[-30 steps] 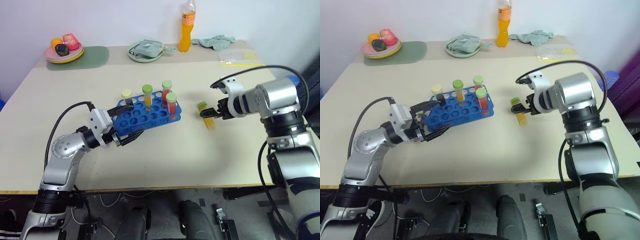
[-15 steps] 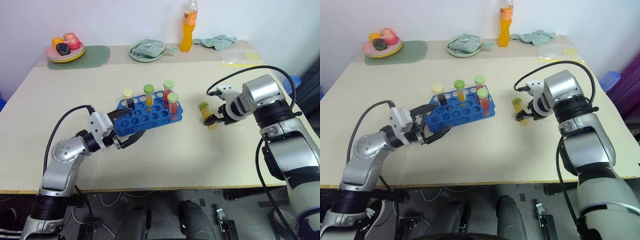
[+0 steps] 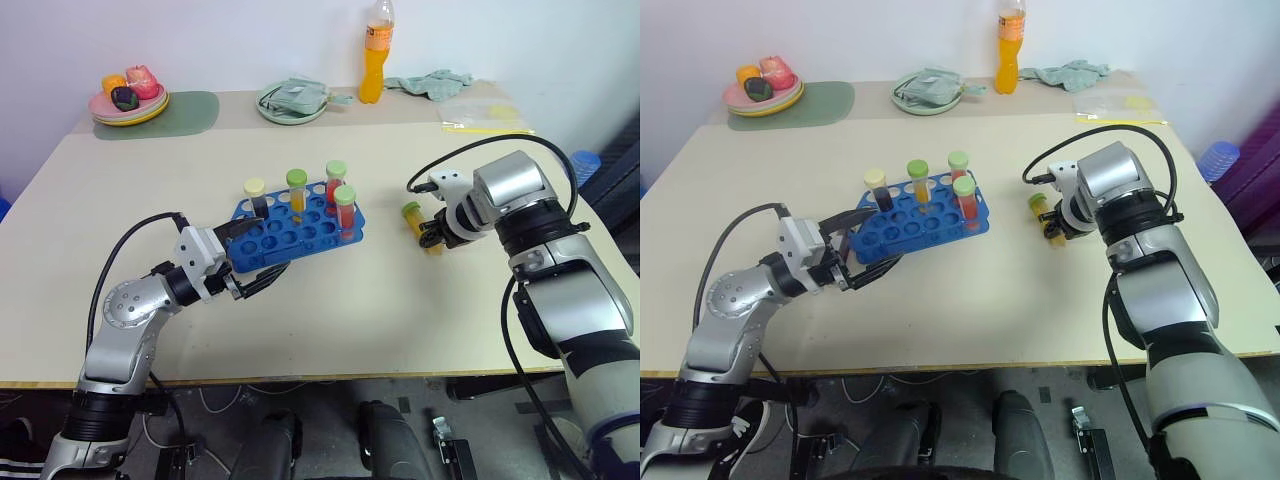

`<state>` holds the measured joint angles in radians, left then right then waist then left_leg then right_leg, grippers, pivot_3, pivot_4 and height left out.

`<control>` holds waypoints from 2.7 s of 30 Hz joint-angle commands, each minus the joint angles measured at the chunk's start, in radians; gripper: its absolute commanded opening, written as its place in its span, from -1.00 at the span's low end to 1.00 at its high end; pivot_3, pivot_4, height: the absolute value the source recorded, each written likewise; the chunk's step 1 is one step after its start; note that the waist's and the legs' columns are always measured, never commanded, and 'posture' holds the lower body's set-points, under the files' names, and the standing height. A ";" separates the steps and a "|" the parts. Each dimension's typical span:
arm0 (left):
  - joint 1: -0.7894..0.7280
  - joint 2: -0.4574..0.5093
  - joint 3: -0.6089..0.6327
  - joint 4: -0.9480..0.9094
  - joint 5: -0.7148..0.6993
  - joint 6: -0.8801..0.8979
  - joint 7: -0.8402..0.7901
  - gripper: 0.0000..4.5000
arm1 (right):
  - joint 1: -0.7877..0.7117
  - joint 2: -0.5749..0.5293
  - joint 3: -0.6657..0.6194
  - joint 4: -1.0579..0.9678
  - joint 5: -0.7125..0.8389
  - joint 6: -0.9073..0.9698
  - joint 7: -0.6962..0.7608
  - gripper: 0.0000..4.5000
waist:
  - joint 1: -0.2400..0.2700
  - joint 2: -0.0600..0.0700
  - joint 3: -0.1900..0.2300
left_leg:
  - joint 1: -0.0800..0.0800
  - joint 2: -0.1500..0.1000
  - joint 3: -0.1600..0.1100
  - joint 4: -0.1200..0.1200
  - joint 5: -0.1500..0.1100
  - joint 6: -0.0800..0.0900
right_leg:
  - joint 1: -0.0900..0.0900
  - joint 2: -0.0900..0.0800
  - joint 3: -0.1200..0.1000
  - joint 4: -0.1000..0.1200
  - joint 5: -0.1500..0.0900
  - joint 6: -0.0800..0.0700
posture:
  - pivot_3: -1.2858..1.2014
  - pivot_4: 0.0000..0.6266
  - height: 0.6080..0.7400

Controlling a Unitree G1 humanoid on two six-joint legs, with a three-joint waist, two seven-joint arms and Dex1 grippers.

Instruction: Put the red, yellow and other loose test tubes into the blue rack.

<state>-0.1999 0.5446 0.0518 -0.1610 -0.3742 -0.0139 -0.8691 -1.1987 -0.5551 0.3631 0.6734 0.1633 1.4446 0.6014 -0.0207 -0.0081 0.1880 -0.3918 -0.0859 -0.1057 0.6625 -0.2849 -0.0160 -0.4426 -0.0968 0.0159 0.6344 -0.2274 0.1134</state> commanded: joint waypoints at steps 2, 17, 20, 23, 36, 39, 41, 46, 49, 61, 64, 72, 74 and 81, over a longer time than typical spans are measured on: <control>0.003 0.003 0.017 -0.015 0.000 -0.021 0.000 1.00 | -0.007 0.025 -0.132 -0.023 -0.014 -0.127 -0.078 -0.64 | -0.001 0.000 0.000 | 0.000 0.000 0.000 0.000 0.000 0.000 | 0.000 0.000 0.000 0.000 0.000 0.000 | 0.03 -0.52 1.00; 0.006 0.020 0.041 -0.001 -0.020 -0.024 -0.018 1.00 | 0.455 0.359 -0.573 -0.762 0.174 -1.017 -0.283 -0.64 | 0.003 0.000 0.000 | 0.000 0.000 0.000 -0.001 0.000 0.000 | 0.000 0.000 0.000 0.000 0.001 0.000 | 0.03 -0.52 1.00; -0.004 0.023 0.040 0.028 -0.018 -0.035 -0.034 1.00 | 0.583 0.427 -0.488 -0.896 0.154 -1.188 -0.248 -0.64 | 0.001 0.000 0.000 | 0.000 0.000 0.000 -0.001 0.000 0.000 | 0.000 0.001 0.000 0.000 0.001 0.000 | 0.03 -0.52 1.00; -0.024 0.025 0.037 0.032 -0.026 -0.023 -0.041 1.00 | 0.687 0.468 -0.375 -0.941 0.118 -1.289 -0.205 -0.64 | -0.001 0.000 0.000 | 0.001 0.001 0.000 -0.001 0.000 0.000 | 0.000 0.001 0.000 0.001 0.001 0.000 | 0.03 -0.52 1.00; 0.007 0.081 0.072 0.049 -0.032 -0.027 -0.092 1.00 | 0.778 0.540 -0.175 -0.587 -0.036 -1.663 -0.129 -0.64 | -0.009 0.000 0.000 | 0.002 0.003 0.000 -0.001 0.003 -0.006 | 0.000 0.003 0.001 0.001 0.001 0.000 | 0.03 -0.52 1.00; 0.037 0.095 0.084 0.038 -0.031 -0.030 -0.092 1.00 | 0.777 0.560 -0.155 -0.518 -0.049 -1.701 -0.121 -0.64 | -0.016 0.000 0.000 | 0.002 0.003 0.000 -0.001 0.004 -0.006 | 0.001 0.004 0.001 0.001 0.001 -0.001 | 0.03 -0.52 1.00; 0.062 0.101 0.094 0.033 -0.032 -0.037 -0.094 1.00 | 0.761 0.573 -0.142 -0.456 -0.071 -1.720 -0.129 -0.64 | -0.018 0.000 0.000 | 0.002 0.003 0.000 -0.001 0.004 -0.006 | 0.001 0.004 0.001 0.001 0.001 -0.001 | 0.03 -0.52 1.00; 0.085 0.103 0.105 0.034 -0.032 -0.048 -0.097 1.00 | 0.703 0.593 -0.126 -0.321 -0.130 -1.766 -0.158 -0.64 | -0.022 0.000 0.000 | 0.002 0.004 -0.001 -0.001 0.004 -0.007 | 0.001 0.005 0.001 0.001 0.002 -0.002 | 0.03 -0.52 1.00; 0.089 0.101 0.109 0.034 -0.032 -0.052 -0.097 1.00 | 0.668 0.604 -0.144 -0.262 -0.144 -1.767 -0.192 -0.64 | -0.022 0.000 0.000 | 0.002 0.005 -0.001 -0.001 0.004 -0.007 | 0.001 0.006 0.001 0.001 0.002 -0.002 | 0.03 -0.52 1.00; 0.081 0.096 0.095 0.009 -0.030 -0.037 -0.081 1.00 | 0.644 0.615 -0.170 -0.173 -0.152 -1.779 -0.224 -0.64 | -0.024 0.000 0.000 | 0.002 0.007 -0.001 -0.001 0.004 -0.008 | 0.000 0.008 0.001 0.001 0.003 -0.003 | 0.03 -0.52 1.00; 0.076 0.094 0.090 0.009 -0.029 -0.036 -0.080 1.00 | 0.638 0.619 -0.164 -0.150 -0.165 -1.784 -0.231 -0.64 | -0.024 0.000 0.000 | 0.002 0.008 0.000 -0.001 0.004 -0.008 | 0.000 0.009 0.001 0.001 0.003 -0.004 | 0.03 -0.52 1.00; 0.070 0.097 0.087 -0.014 -0.031 -0.015 -0.068 1.00 | 0.596 0.627 -0.169 -0.082 -0.190 -1.802 -0.256 -0.64 | -0.024 0.000 0.000 | 0.002 0.009 0.000 -0.001 0.004 -0.008 | 0.000 0.009 0.001 0.001 0.003 -0.004 | 0.03 -0.52 1.00; 0.070 0.096 0.086 -0.030 -0.031 -0.003 -0.060 1.00 | 0.592 0.629 -0.172 -0.072 -0.190 -1.803 -0.257 -0.64 | -0.024 0.000 0.000 | 0.002 0.009 0.000 -0.001 0.004 -0.008 | 0.000 0.009 0.001 0.001 0.003 -0.004 | 0.03 -0.52 1.00; 0.071 0.095 0.088 -0.059 -0.034 0.026 -0.044 1.00 | 0.587 0.630 -0.179 -0.048 -0.191 -1.803 -0.266 -0.64 | -0.024 0.000 0.000 | 0.003 0.009 0.000 -0.001 0.005 -0.008 | 0.000 0.010 0.001 0.001 0.004 -0.005 | 0.03 -0.52 1.00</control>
<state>-0.1218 0.6355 0.1315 -0.1809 -0.4018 0.0138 -0.9177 -0.6011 0.0628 0.1912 0.6142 -0.0274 -0.3525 0.3453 -0.0444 -0.0081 0.1877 -0.3893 -0.0770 -0.1060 0.6617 -0.2803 -0.0245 -0.4422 -0.0872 0.0174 0.6354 -0.2239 0.1088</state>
